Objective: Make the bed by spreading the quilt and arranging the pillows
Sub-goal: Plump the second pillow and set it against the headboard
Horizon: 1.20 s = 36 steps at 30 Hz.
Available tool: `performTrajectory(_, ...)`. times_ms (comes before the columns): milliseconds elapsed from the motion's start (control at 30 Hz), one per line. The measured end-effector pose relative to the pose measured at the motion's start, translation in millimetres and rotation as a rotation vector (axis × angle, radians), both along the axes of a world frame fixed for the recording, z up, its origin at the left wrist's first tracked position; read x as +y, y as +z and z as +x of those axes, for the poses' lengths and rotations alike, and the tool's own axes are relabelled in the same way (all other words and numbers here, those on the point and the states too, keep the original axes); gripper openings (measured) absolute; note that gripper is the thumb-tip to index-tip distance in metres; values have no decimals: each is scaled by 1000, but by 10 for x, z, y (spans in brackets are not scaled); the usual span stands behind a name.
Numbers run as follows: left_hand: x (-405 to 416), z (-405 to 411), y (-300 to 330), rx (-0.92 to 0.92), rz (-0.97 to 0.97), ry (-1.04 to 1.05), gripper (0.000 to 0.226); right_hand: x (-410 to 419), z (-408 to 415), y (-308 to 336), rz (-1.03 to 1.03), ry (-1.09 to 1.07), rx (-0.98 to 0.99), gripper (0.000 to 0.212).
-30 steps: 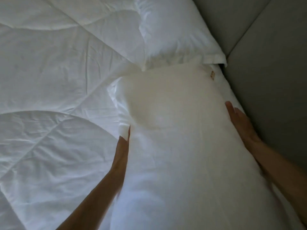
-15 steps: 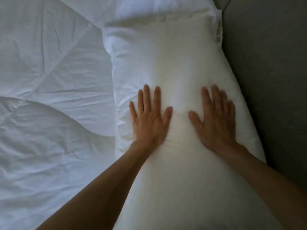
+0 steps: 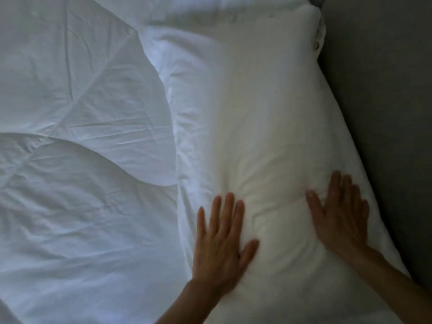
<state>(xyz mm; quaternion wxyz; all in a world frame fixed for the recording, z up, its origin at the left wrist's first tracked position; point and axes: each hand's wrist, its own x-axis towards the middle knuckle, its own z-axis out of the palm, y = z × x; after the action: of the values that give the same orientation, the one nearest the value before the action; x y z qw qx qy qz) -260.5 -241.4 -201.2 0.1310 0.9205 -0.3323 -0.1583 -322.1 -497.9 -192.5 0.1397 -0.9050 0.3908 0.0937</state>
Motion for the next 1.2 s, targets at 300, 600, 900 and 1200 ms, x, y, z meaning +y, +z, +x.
performTrajectory(300,260,316,85,500,-439,725,102,-74,-96,154,387,-548,-92,96)
performTrajectory(600,-216,335,443,545,-785,689,91,-310,348,722,229,-521,-722,47)
performTrajectory(900,-328,96,231,450,-334,843,92,-495,-135,321,224,-541,-191,86)
performTrajectory(1200,-483,140,333,-26,-255,182,73,-455,-370,201,31,-590,-308,69)
